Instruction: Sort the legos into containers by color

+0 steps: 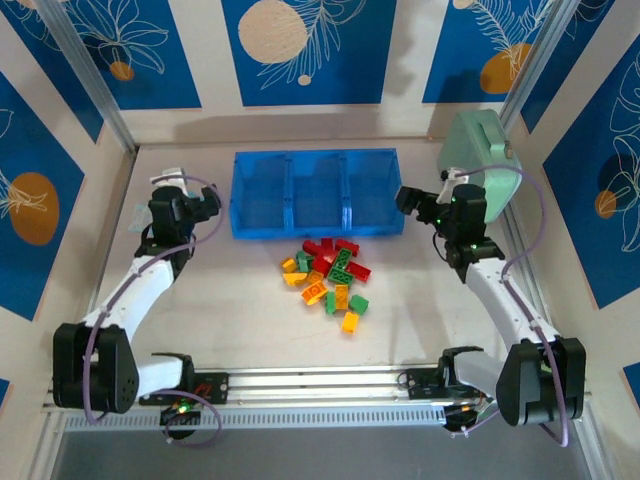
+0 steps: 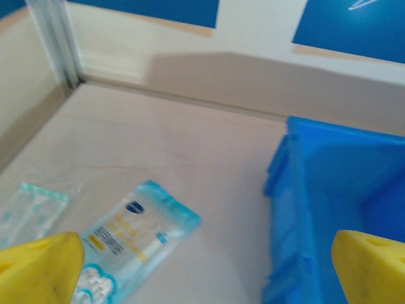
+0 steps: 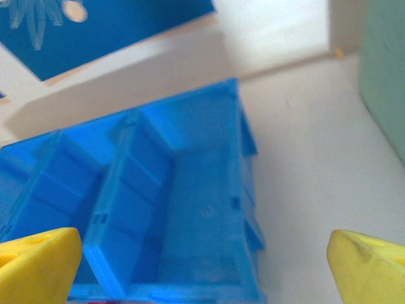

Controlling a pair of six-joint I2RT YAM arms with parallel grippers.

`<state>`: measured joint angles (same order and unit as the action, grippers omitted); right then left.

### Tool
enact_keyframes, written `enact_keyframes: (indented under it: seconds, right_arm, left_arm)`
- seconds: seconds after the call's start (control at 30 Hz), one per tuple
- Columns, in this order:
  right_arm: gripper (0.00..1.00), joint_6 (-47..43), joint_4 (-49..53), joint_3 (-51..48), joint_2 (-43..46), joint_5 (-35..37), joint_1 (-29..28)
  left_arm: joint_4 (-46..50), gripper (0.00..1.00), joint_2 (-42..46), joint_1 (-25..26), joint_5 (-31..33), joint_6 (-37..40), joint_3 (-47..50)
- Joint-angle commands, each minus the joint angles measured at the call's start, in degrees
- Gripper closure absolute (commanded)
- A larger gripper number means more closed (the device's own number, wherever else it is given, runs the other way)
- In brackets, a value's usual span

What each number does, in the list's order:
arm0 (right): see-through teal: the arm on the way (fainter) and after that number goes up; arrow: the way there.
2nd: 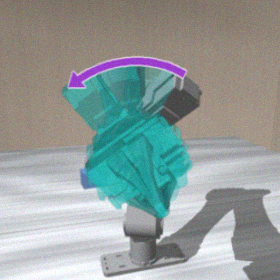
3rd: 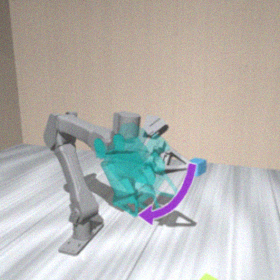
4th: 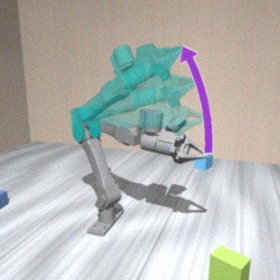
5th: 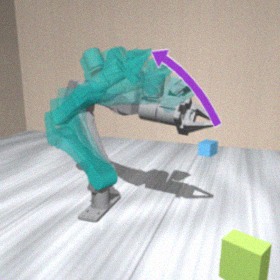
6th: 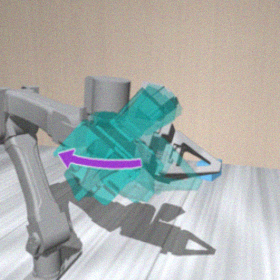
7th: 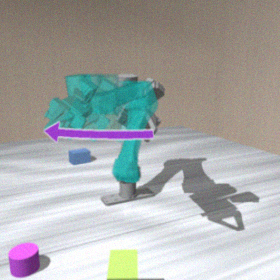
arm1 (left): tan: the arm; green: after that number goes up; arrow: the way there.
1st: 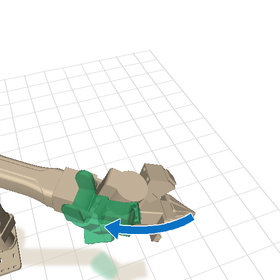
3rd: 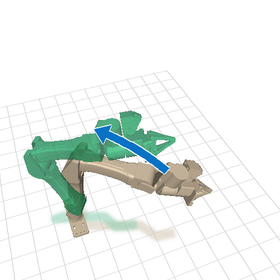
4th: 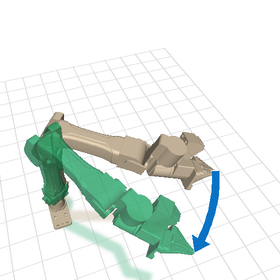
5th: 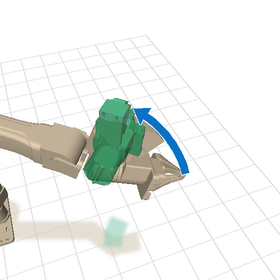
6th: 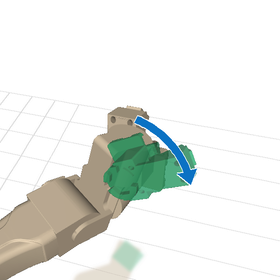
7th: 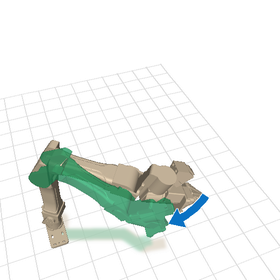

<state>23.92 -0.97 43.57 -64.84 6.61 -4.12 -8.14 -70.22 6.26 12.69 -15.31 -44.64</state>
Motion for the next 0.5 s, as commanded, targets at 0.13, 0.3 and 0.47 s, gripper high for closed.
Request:
enact_keyframes:
  seconds: [0.13,0.3,0.47]
  right_arm:
    - [0.06,5.0,16.2,-1.4,-0.8,2.1,-3.2]
    - [0.26,2.5,17.9,3.5,-8.5,-4.9,-1.9]
    - [0.37,1.6,19.3,9.5,-16.6,-3.5,-2.1]
  left_arm:
    - [18.6,0.04,-2.8,3.6,-7.8,-3.5,-3.2]
    - [19.8,0.16,-8.2,3.6,-10.3,-4.2,-5.0]
    - [19.5,0.18,-14.1,3.6,-10.2,-4.7,-9.0]
